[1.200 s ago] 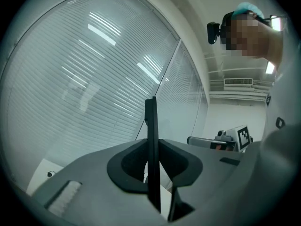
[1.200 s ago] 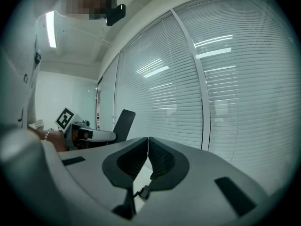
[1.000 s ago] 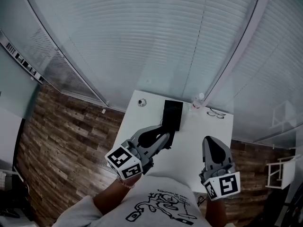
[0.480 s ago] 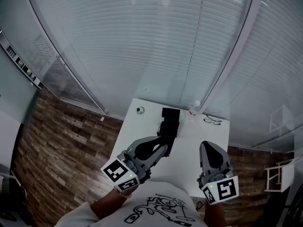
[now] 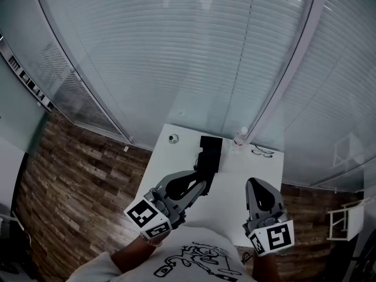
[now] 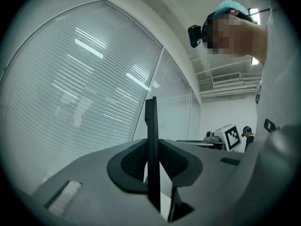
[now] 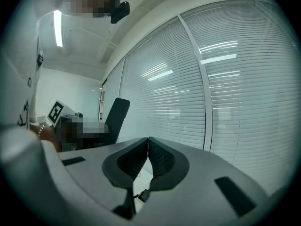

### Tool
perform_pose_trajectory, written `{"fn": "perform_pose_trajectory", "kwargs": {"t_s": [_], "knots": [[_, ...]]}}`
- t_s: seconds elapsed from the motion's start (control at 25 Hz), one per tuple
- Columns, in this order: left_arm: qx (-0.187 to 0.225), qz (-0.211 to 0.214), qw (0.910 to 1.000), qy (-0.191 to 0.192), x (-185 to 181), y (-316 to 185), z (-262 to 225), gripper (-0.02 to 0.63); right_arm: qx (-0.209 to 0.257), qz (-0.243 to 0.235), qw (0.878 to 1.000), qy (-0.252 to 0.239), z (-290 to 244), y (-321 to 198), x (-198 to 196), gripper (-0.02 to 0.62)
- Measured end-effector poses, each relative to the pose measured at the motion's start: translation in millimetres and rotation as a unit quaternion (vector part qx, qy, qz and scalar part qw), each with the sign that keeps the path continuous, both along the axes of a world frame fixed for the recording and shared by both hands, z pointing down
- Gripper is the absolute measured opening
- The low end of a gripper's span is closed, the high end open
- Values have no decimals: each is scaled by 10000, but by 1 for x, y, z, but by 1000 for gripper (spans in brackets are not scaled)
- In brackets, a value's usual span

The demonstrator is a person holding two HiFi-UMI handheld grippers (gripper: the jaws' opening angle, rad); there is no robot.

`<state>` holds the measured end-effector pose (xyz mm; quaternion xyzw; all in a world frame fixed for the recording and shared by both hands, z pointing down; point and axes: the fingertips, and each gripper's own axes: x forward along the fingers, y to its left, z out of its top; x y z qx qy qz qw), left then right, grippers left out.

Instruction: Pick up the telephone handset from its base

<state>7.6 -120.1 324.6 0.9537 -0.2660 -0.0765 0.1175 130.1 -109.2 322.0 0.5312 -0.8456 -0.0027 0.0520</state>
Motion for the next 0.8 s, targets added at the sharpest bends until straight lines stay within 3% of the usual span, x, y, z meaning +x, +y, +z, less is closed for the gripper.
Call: {"fn": "perform_pose_trajectory", "kwargs": {"t_s": [0.8], "knots": [[-61,57,10000,-48,5,0,2,67,-41,-24,10000,25,1,0,1,6]]}}
